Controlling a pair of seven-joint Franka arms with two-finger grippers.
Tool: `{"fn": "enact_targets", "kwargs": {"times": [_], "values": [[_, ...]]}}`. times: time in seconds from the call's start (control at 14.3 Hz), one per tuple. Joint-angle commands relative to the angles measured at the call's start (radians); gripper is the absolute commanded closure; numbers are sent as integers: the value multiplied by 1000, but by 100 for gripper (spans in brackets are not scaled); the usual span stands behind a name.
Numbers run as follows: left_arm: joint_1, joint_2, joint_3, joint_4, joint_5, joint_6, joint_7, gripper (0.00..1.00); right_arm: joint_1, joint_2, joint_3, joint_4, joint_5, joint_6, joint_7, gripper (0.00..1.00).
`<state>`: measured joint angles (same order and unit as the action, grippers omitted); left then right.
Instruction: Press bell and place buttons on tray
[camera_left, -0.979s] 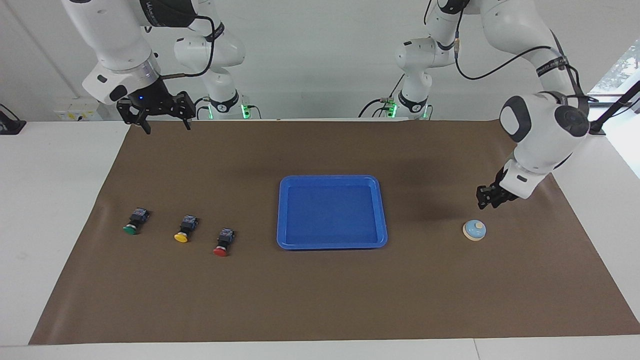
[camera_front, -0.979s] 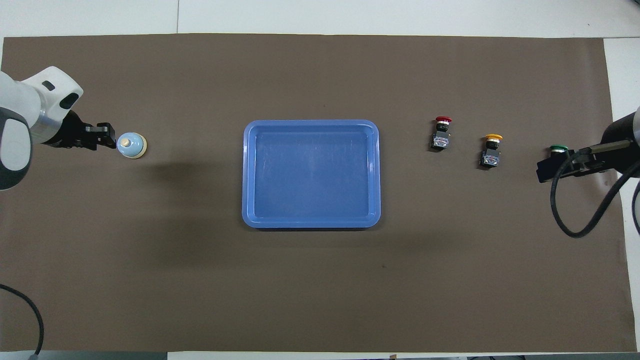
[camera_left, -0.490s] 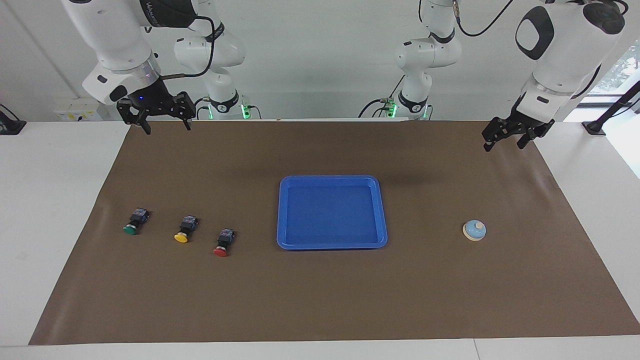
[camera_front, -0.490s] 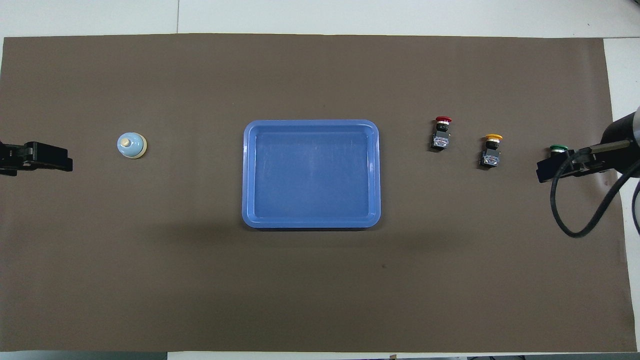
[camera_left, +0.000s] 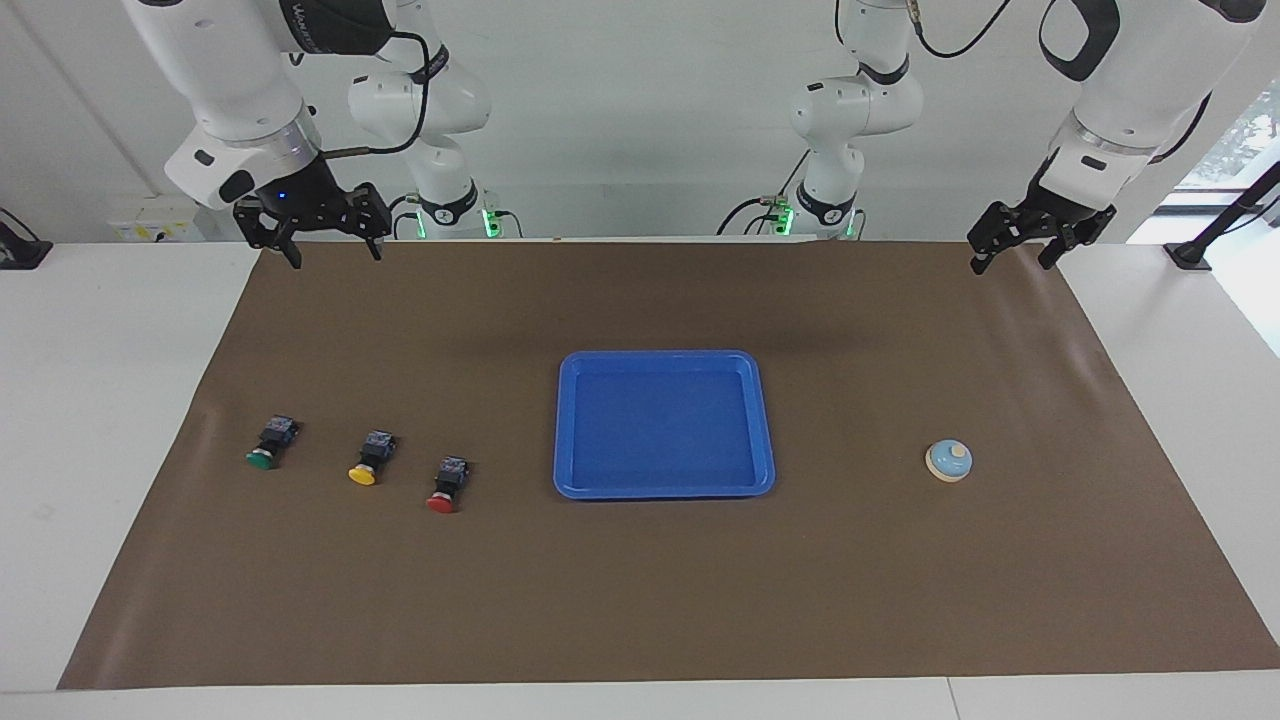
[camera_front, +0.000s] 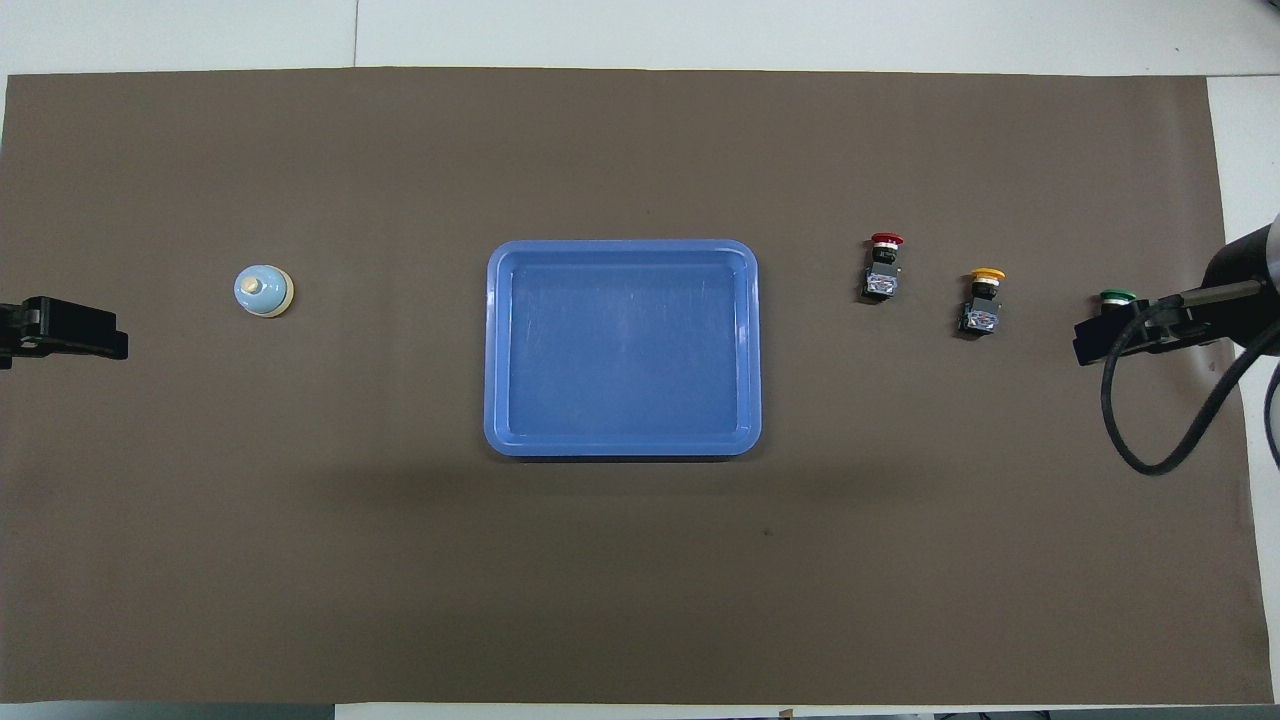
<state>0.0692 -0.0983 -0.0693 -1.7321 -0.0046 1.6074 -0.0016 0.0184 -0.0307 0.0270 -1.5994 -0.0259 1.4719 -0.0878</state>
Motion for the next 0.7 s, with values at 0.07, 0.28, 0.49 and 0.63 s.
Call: {"fn": "enact_targets", "kwargs": {"times": [0.07,0.28,0.49,0.63], "values": [[-11,20,6,22,-12,-41,-9,0,-32,-18,8,-22,6,4,-1,0],[-11,20,5,23,-12,-44,-9,0,-32,-18,8,-20,6,-8,-10,0],[-12,20,5,23,-12,-46,-6,0,-31,-20,8,-27,8,-4,-6,0],[-12,20,3,22,-14,-47,-5,0,-29,-29,8,-54,12,46,5,0]]}}
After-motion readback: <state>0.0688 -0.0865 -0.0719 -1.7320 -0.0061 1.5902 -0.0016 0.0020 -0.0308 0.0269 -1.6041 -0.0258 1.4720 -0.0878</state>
